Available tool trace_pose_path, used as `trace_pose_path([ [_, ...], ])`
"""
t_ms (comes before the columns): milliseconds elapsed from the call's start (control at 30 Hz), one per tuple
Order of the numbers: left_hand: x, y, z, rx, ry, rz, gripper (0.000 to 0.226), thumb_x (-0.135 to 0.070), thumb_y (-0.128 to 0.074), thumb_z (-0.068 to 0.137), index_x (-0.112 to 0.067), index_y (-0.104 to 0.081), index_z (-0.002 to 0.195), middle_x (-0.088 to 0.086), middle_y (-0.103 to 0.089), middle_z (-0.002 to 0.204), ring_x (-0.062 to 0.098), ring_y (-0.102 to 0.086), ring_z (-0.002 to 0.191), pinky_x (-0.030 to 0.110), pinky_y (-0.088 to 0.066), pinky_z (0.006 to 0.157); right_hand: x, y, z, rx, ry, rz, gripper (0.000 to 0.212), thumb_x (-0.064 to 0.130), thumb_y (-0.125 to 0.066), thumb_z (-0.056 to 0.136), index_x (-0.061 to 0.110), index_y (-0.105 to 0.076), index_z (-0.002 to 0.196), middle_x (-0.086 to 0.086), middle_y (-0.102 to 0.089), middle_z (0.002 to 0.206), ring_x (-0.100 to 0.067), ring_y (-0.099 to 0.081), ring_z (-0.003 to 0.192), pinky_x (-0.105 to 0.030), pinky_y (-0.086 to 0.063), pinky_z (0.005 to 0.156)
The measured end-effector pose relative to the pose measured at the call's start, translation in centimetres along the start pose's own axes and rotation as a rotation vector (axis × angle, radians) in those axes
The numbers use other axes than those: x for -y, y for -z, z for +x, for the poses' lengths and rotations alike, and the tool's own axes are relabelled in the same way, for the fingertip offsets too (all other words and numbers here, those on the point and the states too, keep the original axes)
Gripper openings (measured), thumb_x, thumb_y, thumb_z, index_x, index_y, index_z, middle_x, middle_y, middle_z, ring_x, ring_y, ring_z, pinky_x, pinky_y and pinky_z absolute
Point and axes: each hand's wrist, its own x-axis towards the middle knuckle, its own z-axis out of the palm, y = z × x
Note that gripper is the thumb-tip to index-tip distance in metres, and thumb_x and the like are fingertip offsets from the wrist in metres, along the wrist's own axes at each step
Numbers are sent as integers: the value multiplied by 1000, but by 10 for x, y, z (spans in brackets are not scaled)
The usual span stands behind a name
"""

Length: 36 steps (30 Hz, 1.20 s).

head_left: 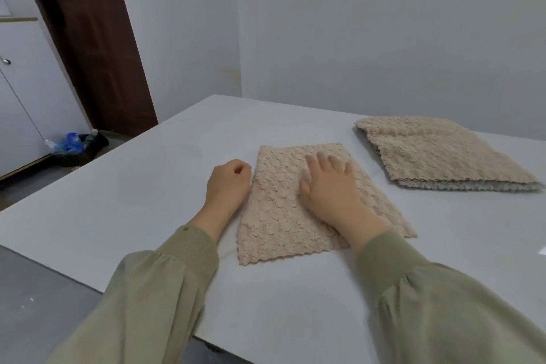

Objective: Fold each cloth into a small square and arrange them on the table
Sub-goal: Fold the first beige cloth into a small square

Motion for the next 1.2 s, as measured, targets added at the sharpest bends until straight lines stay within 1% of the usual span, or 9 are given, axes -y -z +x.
trace_pose_path([
  [67, 1, -5, 15, -9, 13, 107, 23, -24, -42, 93, -20, -62, 83, -3, -62, 92, 19, -55, 90, 30, -41, 76, -3, -14, 4, 187, -16, 24, 58, 46, -18, 98, 21, -14, 150, -5, -10, 158, -26, -8, 145, -53, -5, 115],
  [200, -3, -21, 37, 54, -32, 425, 32, -45, -48, 85, -24, -72, 86, -3, -66, 99, 25, -53, 102, 35, -44, 81, -7, -20, 6, 190, -23, 61, 60, 50, -17, 97, 24, -11, 150, -3, -3, 159, -24, -3, 146, -52, 0, 115],
  [367, -15, -33, 32, 119, -51, 174, 9, -21, -61, 81, -21, -56, 73, -3, -60, 88, 20, -57, 93, 32, -45, 76, -8, -20, 5, 167, -24, 87, 59, 50, -21, 97, 24, -15, 150, -2, -7, 159, -23, -5, 146, -51, -2, 116],
  [533, -13, -29, 19, 290, -431, 269, 10, -16, -62, 84, -22, -69, 87, -7, -58, 124, 11, -52, 116, 17, -35, 92, -8, -22, 5, 30, -55, 118, 46, 41, -31, 94, 17, -46, 130, -4, -41, 143, -25, -32, 134, -49, -22, 111],
  [633, -14, -26, 18, 358, -375, 206, 19, -29, -59, 90, -21, -76, 90, -8, -59, 127, 7, -53, 114, 29, -40, 102, -12, -18, 4, -186, -159, 261, 29, 28, -38, 91, 10, -60, 101, -9, -61, 109, -27, -52, 104, -39, -41, 91],
  [767, -18, -28, 13, 301, -246, 114, 5, -19, -69, 82, -20, -72, 77, -7, -65, 111, 9, -58, 100, 26, -45, 90, -19, -12, 2, -316, -201, 427, 36, 16, -44, 92, 9, -51, 126, -10, -53, 130, -25, -47, 119, -36, -37, 101],
  [867, -20, -30, 11, 280, -171, 84, 25, -16, -73, 77, -27, -61, 97, -8, -61, 107, 10, -56, 98, 22, -42, 82, -15, -14, 2, -161, -40, 345, 50, 21, -38, 94, 16, -32, 143, -7, -31, 151, -24, -26, 139, -44, -19, 116],
  [1000, -24, -29, 11, 295, -114, 58, 62, -11, -70, 79, -27, -46, 134, -4, -52, 106, 4, -50, 87, 12, -36, 74, -15, -20, 4, 19, -33, 182, 53, 33, -32, 94, 18, -29, 145, -3, -29, 153, -22, -20, 142, -50, -9, 116],
  [1200, -25, -28, 14, 239, -41, -260, 48, -7, -73, 77, -21, -60, 121, -5, -51, 78, 5, -51, 66, 14, -41, 61, -15, -20, 5, 31, -101, 179, 58, 36, -33, 92, 13, -27, 145, -7, -27, 154, -24, -18, 143, -48, -8, 118],
])
